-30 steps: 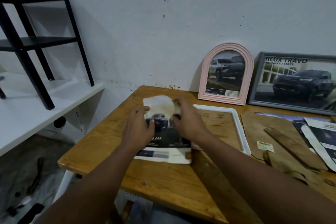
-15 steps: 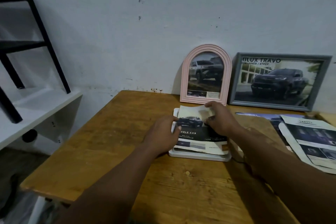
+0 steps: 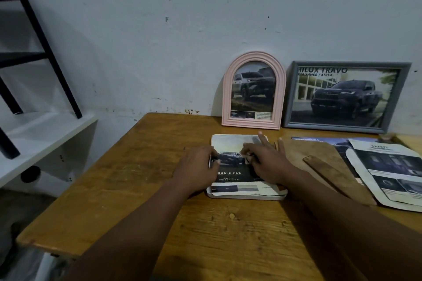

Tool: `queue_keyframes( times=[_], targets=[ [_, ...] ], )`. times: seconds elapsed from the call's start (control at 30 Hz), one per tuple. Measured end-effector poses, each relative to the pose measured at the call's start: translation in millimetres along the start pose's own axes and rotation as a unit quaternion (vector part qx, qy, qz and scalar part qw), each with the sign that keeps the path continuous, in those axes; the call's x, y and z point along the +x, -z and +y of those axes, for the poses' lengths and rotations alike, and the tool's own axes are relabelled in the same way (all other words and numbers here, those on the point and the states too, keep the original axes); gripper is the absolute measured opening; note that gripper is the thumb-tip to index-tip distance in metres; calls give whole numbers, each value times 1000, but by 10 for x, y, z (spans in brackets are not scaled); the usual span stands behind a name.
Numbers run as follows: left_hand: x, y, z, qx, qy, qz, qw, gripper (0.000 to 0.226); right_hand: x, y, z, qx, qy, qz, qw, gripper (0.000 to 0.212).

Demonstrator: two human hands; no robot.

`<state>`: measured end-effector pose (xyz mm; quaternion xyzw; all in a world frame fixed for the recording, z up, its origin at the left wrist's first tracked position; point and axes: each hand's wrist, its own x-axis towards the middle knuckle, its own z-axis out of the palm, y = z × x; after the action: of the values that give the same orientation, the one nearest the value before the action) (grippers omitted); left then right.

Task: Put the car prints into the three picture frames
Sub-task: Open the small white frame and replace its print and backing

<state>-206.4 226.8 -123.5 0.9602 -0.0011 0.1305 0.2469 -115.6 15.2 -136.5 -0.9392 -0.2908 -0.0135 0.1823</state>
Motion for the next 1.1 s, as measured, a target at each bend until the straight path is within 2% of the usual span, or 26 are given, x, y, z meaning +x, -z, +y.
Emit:
queue_keyframes(
  times=[0.17, 0.27, 0.4, 0.47, 0.57, 0.67, 0.83, 1.0, 1.1],
  targets=[
    [60, -50, 58, 77, -14, -30, 996, 34, -52, 6, -119, -21, -3, 20, 1000, 32],
    [136, -34, 77, 126, -6, -61, 990, 43, -65, 18, -149, 8, -16, 58, 998, 31],
    [180, -63, 84, 117, 0, -74, 990, 40, -149, 263, -10, 21, -97, 125, 987, 35],
    [149, -79, 105, 95, 13, -47, 994, 38, -243, 432, 175, -38, -157, 108, 981, 43],
    [113, -89, 129, 50, 41, -18, 998, 39, -459, 591, 459, -121, -228, 20, 966, 56],
    [157, -121, 126, 2, 66, -10, 998, 35, -669, 593, 640, -125, -265, 21, 956, 46],
    [169, -197, 197, -17, 64, 5, 998, 32, -782, 497, 627, -113, -269, 70, 954, 37],
    [127, -253, 164, -14, 53, 40, 998, 29, -687, 636, 604, -7, -259, 145, 955, 29],
    [137, -262, 172, -48, 77, 35, 995, 30, -544, 706, 385, 10, -233, 135, 963, 28]
  ],
)
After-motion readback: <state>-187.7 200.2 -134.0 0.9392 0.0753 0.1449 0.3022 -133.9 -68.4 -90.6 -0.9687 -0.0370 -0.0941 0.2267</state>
